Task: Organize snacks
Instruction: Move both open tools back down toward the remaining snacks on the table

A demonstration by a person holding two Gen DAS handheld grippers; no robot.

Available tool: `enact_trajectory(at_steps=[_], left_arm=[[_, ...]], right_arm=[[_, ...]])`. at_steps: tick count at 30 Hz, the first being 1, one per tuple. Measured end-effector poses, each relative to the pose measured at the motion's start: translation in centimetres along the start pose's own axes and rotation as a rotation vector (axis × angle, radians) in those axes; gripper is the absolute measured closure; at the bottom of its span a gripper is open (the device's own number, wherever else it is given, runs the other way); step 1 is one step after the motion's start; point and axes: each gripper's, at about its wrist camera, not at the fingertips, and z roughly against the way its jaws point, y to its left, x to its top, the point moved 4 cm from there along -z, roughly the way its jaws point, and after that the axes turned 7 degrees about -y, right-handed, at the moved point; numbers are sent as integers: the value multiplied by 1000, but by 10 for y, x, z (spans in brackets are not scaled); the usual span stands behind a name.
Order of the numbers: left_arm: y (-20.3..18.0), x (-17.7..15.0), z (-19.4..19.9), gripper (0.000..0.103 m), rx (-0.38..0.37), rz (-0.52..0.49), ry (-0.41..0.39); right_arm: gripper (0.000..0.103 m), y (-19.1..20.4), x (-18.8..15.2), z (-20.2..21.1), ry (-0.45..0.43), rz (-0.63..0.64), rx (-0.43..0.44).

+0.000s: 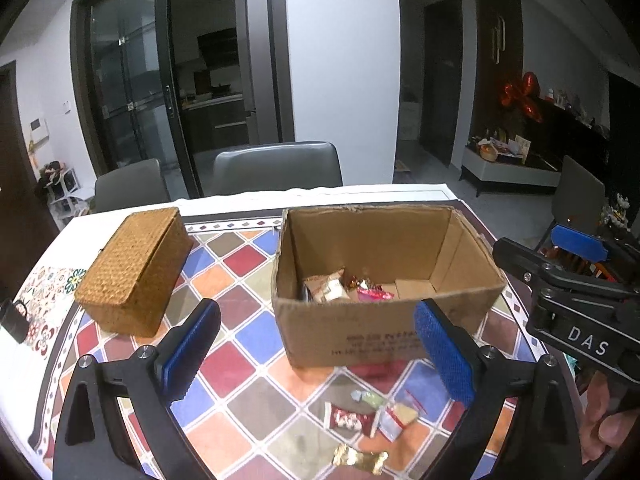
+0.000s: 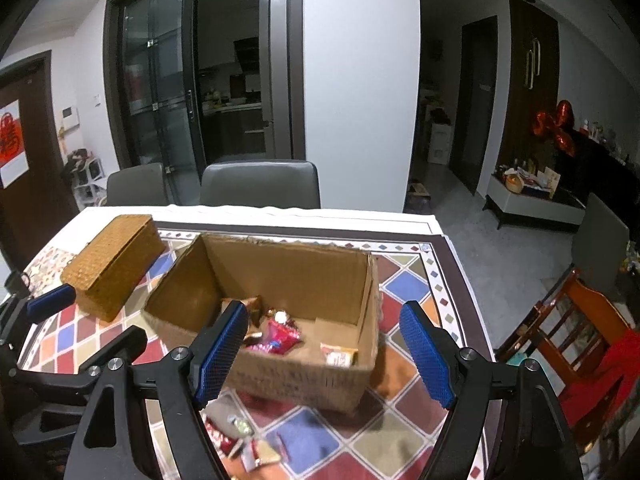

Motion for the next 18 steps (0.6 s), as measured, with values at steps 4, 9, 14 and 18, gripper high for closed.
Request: enact_trajectory(at_steps=[4,9,14,18], left_arm=[[-2,-12,10,4,10,9,6],[-6,-28,21,4,16,11,17],[-7,-39,29,4,26,10,19],[-8,-49,33,4,25,4,25]], right_arm=[[24,-1,-10,12,7,14,17],[24,1,-22,22,12,34,30],[24,3,-35,29,19,46,46],[24,8,-45,34,27,56,57]])
